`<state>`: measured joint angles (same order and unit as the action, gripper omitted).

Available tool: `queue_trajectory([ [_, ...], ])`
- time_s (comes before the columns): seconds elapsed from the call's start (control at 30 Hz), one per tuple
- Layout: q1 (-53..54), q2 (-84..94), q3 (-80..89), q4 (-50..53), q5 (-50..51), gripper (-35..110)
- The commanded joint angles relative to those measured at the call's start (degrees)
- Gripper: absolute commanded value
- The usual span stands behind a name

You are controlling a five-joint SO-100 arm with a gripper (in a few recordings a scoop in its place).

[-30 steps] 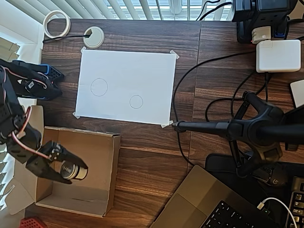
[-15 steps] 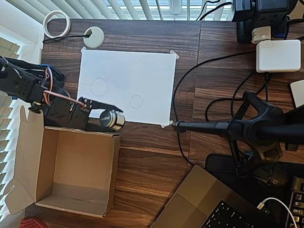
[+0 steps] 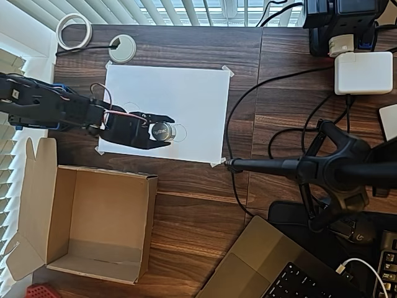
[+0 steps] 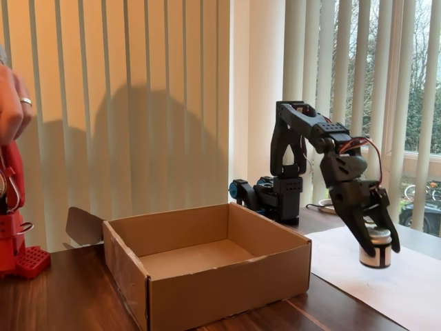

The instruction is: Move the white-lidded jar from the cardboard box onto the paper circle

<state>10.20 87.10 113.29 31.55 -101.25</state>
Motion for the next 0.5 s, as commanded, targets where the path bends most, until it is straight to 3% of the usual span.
queue_trajectory([
  [0.0,-0.4,-0.2,-7.1,-2.1,-0.4,12],
  [0.47,-2.0,-4.2,-8.8,-4.4,-0.4,12],
])
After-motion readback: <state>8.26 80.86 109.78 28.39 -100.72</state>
